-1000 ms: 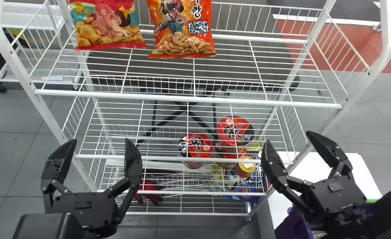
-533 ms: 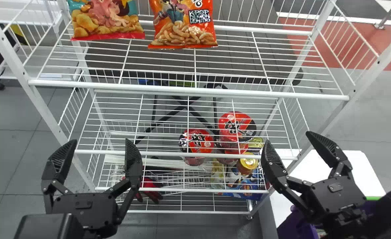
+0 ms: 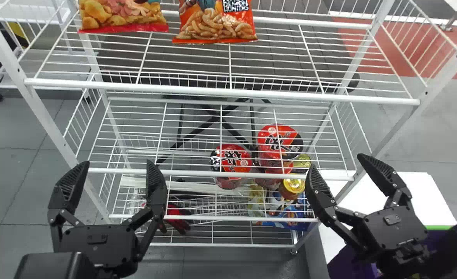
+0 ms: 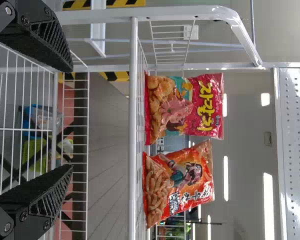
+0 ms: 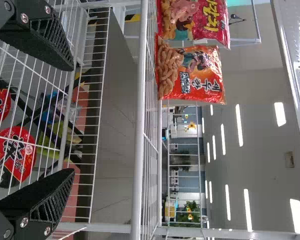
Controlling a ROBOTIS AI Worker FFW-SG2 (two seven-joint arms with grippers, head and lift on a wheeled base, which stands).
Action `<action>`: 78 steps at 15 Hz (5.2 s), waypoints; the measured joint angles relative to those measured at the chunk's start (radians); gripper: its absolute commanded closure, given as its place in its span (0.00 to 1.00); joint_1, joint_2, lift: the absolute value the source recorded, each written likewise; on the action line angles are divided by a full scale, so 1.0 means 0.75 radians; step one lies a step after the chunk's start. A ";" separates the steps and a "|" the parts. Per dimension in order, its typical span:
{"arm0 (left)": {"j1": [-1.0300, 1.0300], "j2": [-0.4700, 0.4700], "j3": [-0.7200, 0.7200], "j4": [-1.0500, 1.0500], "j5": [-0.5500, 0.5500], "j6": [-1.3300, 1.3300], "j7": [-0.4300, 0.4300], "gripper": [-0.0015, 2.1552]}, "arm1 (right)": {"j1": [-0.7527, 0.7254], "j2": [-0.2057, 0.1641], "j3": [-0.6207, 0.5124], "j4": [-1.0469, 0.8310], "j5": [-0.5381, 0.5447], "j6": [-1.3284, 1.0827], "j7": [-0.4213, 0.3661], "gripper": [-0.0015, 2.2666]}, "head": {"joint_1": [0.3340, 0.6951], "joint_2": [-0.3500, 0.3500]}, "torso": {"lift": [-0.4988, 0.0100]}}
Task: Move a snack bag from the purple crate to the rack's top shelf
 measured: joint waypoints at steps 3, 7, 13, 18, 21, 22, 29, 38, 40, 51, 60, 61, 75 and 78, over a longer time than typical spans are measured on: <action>0.000 0.003 -0.006 -0.001 -0.003 0.000 0.000 0.06 | 0.000 -0.001 -0.001 -0.002 0.000 0.001 0.000 0.04 | 1.00 0.37 | 0.46; 0.004 0.006 -0.010 -0.007 -0.007 -0.003 0.007 0.06 | 0.000 -0.005 0.000 -0.004 0.001 0.005 0.000 0.04 | 1.00 0.37 | 0.43; 0.004 0.007 -0.015 -0.007 -0.014 -0.005 0.016 0.06 | 0.002 -0.008 -0.002 -0.004 0.000 0.004 0.000 0.04 | 1.00 0.36 | 0.38; 0.004 0.006 -0.016 -0.005 -0.016 -0.005 0.016 0.06 | 0.002 -0.008 -0.002 0.002 0.001 0.004 0.000 0.04 | 1.00 0.36 | 0.34; 0.004 0.003 -0.016 -0.002 -0.016 -0.005 0.016 0.06 | 0.000 -0.009 -0.002 0.008 0.001 0.001 0.000 0.04 | 1.00 0.36 | 0.32; 0.004 0.003 -0.016 0.000 -0.016 -0.010 0.017 0.06 | -0.002 -0.010 -0.002 0.013 0.000 0.001 0.000 0.04 | 1.00 0.36 | 0.31; 0.004 0.003 -0.016 0.003 -0.018 -0.021 0.026 0.06 | -0.008 -0.010 -0.002 0.027 0.000 -0.006 0.002 0.04 | 1.00 0.36 | 0.25; 0.004 0.003 -0.018 0.003 -0.019 -0.024 0.027 0.06 | -0.007 -0.014 -0.004 0.028 -0.001 -0.007 0.018 0.04 | 1.00 0.36 | 0.18; 0.005 0.005 -0.021 0.003 -0.023 -0.021 0.027 0.06 | -0.006 -0.014 -0.004 0.027 -0.001 -0.010 0.018 0.04 | 1.00 0.36 | 0.17; 0.014 0.008 -0.025 -0.009 -0.032 -0.021 0.027 0.06 | 0.000 -0.018 -0.006 0.014 -0.012 -0.016 0.030 0.04 | 1.00 0.36 | 0.10; 0.016 0.007 -0.025 0.001 -0.032 -0.021 0.043 0.06 | 0.016 -0.018 -0.062 -0.004 -0.103 -0.056 0.130 0.04 | 1.00 0.36 | 0.09; 0.016 0.007 -0.025 0.003 -0.033 -0.021 0.049 0.06 | 0.028 -0.018 -0.096 -0.027 -0.146 -0.042 0.163 0.04 | 1.00 0.35 | 0.09; -0.051 -0.013 -0.050 0.142 -0.018 -0.058 0.070 0.06 | 0.029 0.135 -1.138 -0.370 -0.547 1.334 0.382 0.04 | 1.00 0.00 | 0.09; -0.067 -0.015 -0.073 0.166 -0.019 -0.058 0.070 0.06 | -0.274 0.135 -1.432 -0.326 -0.404 1.826 0.698 0.04 | 1.00 0.00 | 0.09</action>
